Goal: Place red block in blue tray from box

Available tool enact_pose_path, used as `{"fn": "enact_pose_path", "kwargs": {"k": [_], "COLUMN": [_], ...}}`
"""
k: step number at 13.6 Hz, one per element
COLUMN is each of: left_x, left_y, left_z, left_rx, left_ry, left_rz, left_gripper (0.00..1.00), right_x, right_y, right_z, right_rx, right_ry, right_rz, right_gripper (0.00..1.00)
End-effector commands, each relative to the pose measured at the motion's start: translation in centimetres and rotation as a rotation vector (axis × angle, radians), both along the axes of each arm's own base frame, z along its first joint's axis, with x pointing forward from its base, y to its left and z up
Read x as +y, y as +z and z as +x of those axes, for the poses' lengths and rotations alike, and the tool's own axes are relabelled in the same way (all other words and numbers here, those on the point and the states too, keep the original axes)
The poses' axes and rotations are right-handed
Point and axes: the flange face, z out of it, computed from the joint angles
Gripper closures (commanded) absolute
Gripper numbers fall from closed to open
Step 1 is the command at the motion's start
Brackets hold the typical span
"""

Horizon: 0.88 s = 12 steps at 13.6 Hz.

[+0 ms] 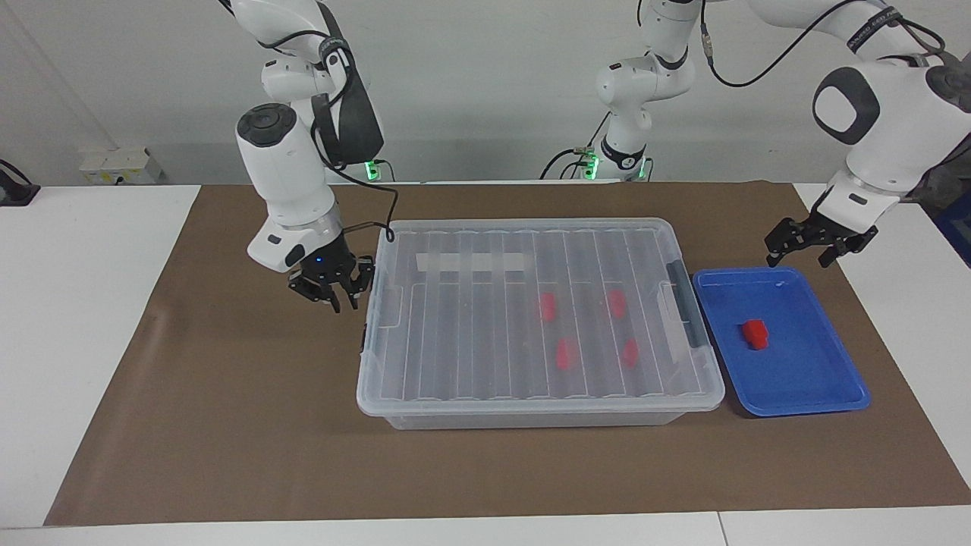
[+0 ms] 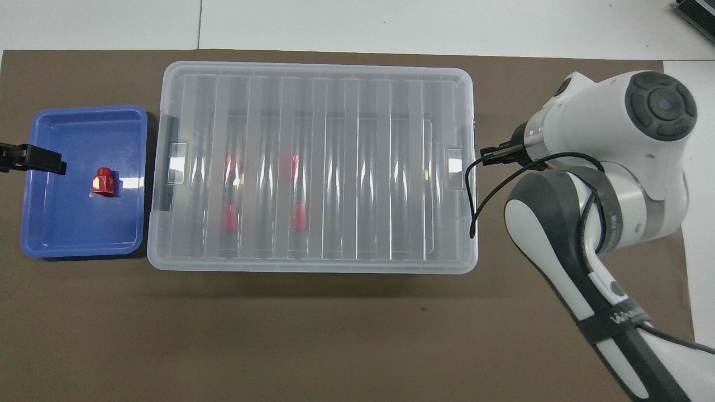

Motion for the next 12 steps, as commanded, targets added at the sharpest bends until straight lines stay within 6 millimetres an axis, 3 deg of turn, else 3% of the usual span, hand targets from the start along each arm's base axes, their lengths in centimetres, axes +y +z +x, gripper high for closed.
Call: {"fn": "enact_pose_path", "kwargs": {"k": [1, 3, 7, 9, 10, 12], "left_x": [-2.4, -3.8, -3.9, -6.6, -7.1, -10.3], "left_y": [4.1, 5.3, 5.3, 6.5, 6.7, 6.9], "left_z": [-3.1, -3.8, -3.6, -3.1, -3.4, -4.2], "left_rx": [-0.005, -0.027, -0.038, -0.071, -0.043, -0.007], "left_ry": [-0.044, -0.070, -0.083, -0.116, -0.126, -0.182], "left_rz": [-0.015, -0.012, -0.009, -0.011, -0.011, -0.007], "left_gripper": [0.00, 0.00, 0.00, 0.00, 0.00, 0.00], "right_x": [-3.9, -6.9, -9.2, -9.4, -9.3, -9.4], "right_y": [2.7, 4.1, 7.3, 9.8, 10.8, 12.4], "right_z": [-0.7, -1.3, -3.1, -3.4, -3.5, -3.9], "right_rx": [-0.030, -0.018, 0.018, 0.046, 0.053, 0.061], "right_ry": [-0.076, -0.128, -0.248, -0.273, -0.275, -0.266], "right_rz": [0.024, 0.021, 0.011, 0.006, 0.000, -0.053], "right_gripper": [0.06, 0.04, 0.02, 0.02, 0.02, 0.02]}}
